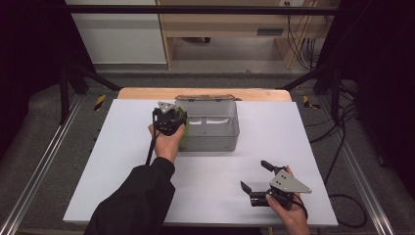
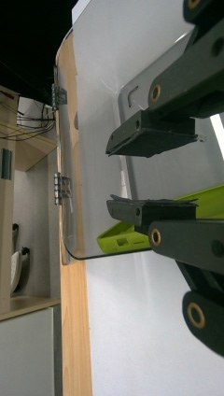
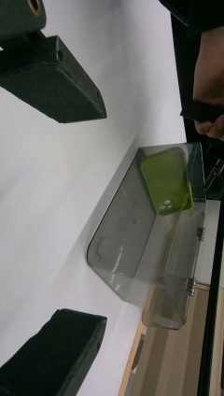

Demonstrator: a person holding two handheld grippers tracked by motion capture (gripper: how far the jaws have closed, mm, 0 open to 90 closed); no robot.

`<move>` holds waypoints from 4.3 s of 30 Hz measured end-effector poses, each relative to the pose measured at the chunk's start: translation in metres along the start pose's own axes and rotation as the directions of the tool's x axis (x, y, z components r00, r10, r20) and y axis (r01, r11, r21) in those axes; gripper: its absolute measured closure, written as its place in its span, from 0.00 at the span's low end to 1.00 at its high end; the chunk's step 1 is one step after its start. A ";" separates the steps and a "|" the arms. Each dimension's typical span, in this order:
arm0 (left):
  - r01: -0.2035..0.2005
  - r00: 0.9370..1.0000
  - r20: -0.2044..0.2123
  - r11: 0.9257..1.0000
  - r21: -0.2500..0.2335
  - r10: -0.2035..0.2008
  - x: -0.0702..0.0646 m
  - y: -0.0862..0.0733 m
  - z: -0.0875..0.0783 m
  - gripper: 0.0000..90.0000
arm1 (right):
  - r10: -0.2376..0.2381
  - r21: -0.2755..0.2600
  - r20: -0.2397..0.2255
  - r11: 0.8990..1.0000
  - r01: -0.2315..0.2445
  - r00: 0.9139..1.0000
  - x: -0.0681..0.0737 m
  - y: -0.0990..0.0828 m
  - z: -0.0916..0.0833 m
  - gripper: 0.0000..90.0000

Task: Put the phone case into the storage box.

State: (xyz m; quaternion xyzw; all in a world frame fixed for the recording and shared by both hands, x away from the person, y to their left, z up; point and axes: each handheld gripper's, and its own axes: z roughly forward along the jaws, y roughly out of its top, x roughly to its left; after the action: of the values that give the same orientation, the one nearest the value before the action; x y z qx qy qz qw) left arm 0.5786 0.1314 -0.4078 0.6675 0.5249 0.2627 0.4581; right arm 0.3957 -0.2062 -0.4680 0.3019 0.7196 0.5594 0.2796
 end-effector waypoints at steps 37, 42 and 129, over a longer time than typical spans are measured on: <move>-0.020 0.998 0.050 0.997 -0.070 0.023 -0.001 0.002 -0.004 0.45 | 0.000 0.005 -0.003 1.000 0.000 1.000 0.001 0.000 0.001 0.03; -0.023 0.997 0.072 0.996 -0.082 0.029 -0.001 0.002 -0.004 0.34 | 0.000 0.005 -0.003 1.000 0.000 1.000 0.001 0.000 0.001 0.03; -0.034 0.984 0.149 0.923 -0.384 0.098 0.081 -0.013 -0.143 0.02 | 0.036 0.023 0.006 0.999 -0.036 0.999 0.001 -0.004 0.003 0.02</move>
State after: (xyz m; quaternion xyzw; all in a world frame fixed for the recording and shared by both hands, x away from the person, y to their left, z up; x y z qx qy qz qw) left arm 0.4781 0.2559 -0.3668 0.6030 0.4015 0.3184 0.6114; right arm 0.3972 -0.2045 -0.4730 0.3197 0.7195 0.5552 0.2680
